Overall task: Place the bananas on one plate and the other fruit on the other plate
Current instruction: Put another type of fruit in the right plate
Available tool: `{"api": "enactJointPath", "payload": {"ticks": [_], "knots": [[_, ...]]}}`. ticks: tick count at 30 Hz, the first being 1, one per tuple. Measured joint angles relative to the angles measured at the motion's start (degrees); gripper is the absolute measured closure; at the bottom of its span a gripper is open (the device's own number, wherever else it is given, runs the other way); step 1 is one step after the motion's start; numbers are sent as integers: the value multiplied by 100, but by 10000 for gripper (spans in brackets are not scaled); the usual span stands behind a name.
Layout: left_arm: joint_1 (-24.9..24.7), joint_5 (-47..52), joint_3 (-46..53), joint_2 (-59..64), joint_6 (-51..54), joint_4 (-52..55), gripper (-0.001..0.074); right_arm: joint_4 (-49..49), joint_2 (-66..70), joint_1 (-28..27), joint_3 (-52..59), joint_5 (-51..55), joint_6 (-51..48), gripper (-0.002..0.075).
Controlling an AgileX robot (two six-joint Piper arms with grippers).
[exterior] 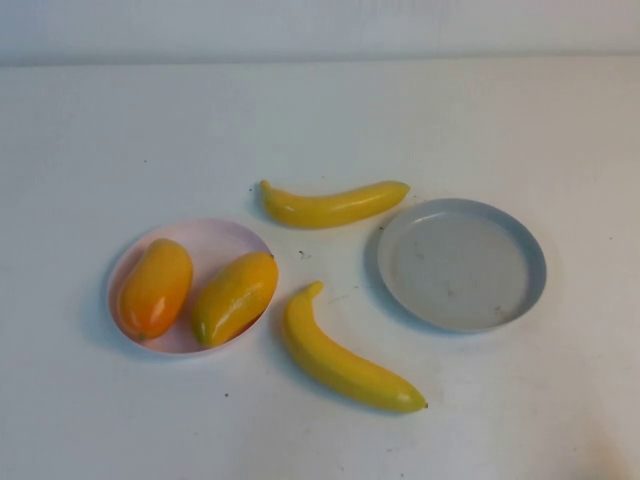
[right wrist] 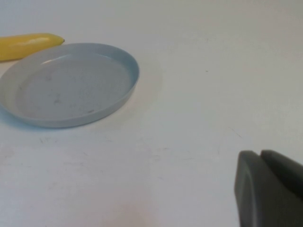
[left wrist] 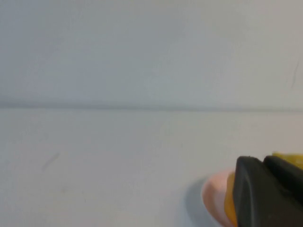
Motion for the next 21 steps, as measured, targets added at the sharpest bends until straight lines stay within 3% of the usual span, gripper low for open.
{"api": "enactJointPath", "payload": {"ticks": [9, 21], "knots": [[0, 1980, 10, -13, 0, 136, 733, 0, 0, 0, 0, 0, 0, 743], [0, 2182, 10, -13, 0, 150, 733, 0, 0, 0, 0, 0, 0, 743]]}}
